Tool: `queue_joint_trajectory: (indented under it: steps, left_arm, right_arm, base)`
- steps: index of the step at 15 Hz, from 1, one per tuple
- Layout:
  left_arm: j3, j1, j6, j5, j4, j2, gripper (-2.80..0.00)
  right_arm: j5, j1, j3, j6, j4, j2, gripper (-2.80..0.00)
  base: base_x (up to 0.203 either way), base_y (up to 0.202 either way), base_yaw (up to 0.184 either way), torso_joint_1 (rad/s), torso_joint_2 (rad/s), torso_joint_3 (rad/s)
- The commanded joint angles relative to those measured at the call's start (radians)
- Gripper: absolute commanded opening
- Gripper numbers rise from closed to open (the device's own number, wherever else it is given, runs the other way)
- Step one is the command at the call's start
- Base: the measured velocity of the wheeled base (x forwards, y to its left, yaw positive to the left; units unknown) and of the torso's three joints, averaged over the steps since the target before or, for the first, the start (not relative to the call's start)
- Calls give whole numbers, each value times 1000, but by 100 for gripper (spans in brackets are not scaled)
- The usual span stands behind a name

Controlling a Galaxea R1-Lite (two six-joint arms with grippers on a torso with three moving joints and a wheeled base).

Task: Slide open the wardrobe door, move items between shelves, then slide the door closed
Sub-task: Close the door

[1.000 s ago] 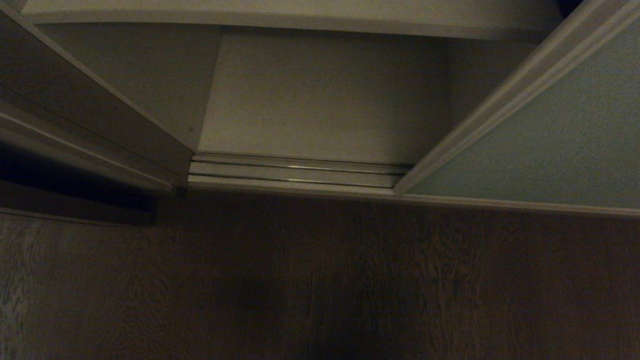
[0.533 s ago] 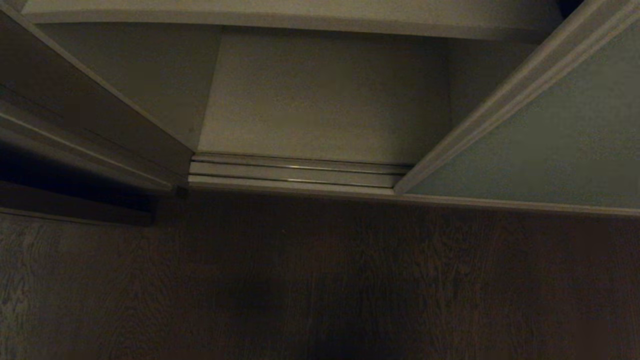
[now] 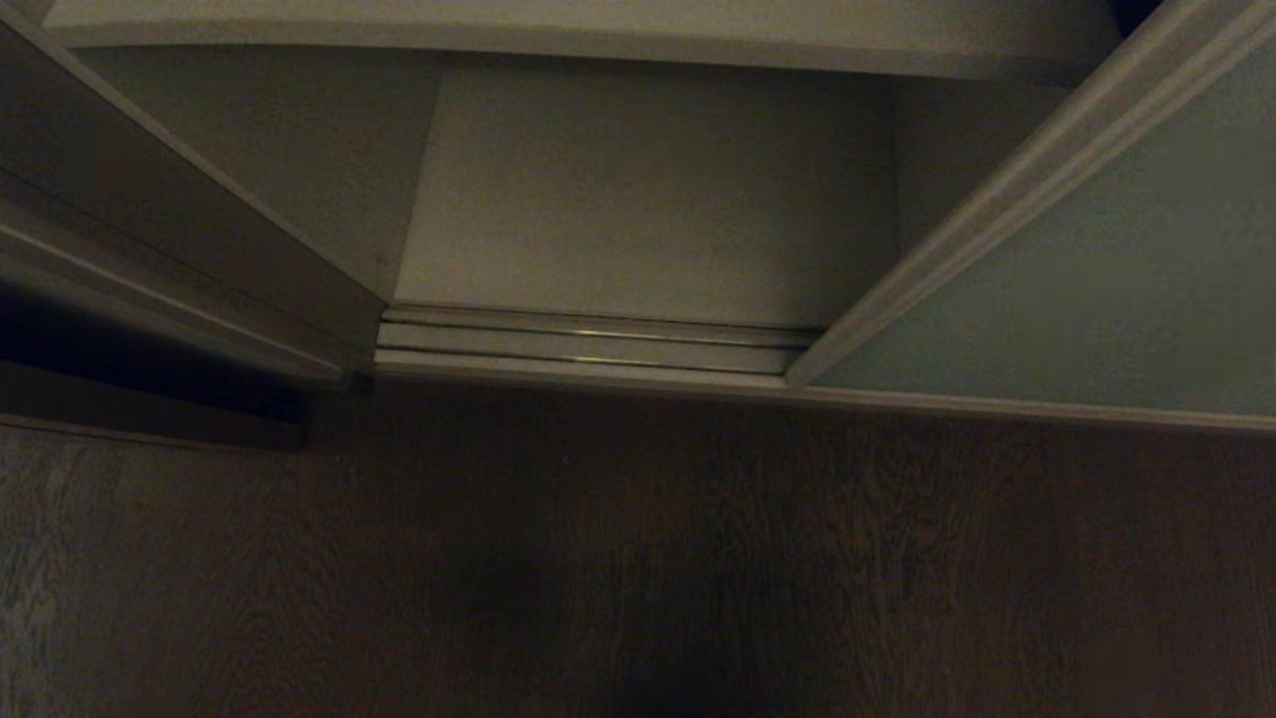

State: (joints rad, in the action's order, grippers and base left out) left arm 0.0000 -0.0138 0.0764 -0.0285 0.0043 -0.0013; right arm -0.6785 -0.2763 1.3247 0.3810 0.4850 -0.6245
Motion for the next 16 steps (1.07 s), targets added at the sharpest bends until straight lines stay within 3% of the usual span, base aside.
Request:
queue_joint_trajectory:
  steps: [1, 3, 6, 8, 10, 13, 16]
  left_arm:
    - [0, 0, 0, -1, 0, 1, -280]
    - [0, 0, 0, -1, 0, 1, -280]
    - [0, 0, 0, -1, 0, 1, -280]
    - [0, 0, 0, -1, 0, 1, -280]
    - [0, 0, 0, -1, 0, 1, -280]
    - [0, 0, 0, -1, 0, 1, -280]
    - [0, 0, 0, -1, 0, 1, -280]
  right_arm:
    - [-113, 3, 22, 43, 175, -17, -280]
    - [-191, 33, 41, 50, 258, -46, -280]
    - [-298, 17, -1, 52, 272, -42, -280]
    - [-306, -22, -79, 45, 243, 24, -280]
    - [-294, -9, -215, 21, 153, 111, -280]
    - [-158, 31, -436, -127, 49, 208, -280]
    - [150, 70, -594, -410, 25, 299, -280]
  base:
    - [0, 0, 0, 0, 0, 0]
    - [0, 0, 0, 0, 0, 0]
    - [0, 0, 0, 0, 0, 0]
    - [0, 0, 0, 0, 0, 0]
    - [0, 0, 0, 0, 0, 0]
    - [0, 0, 0, 0, 0, 0]
    - [0, 0, 0, 0, 0, 0]
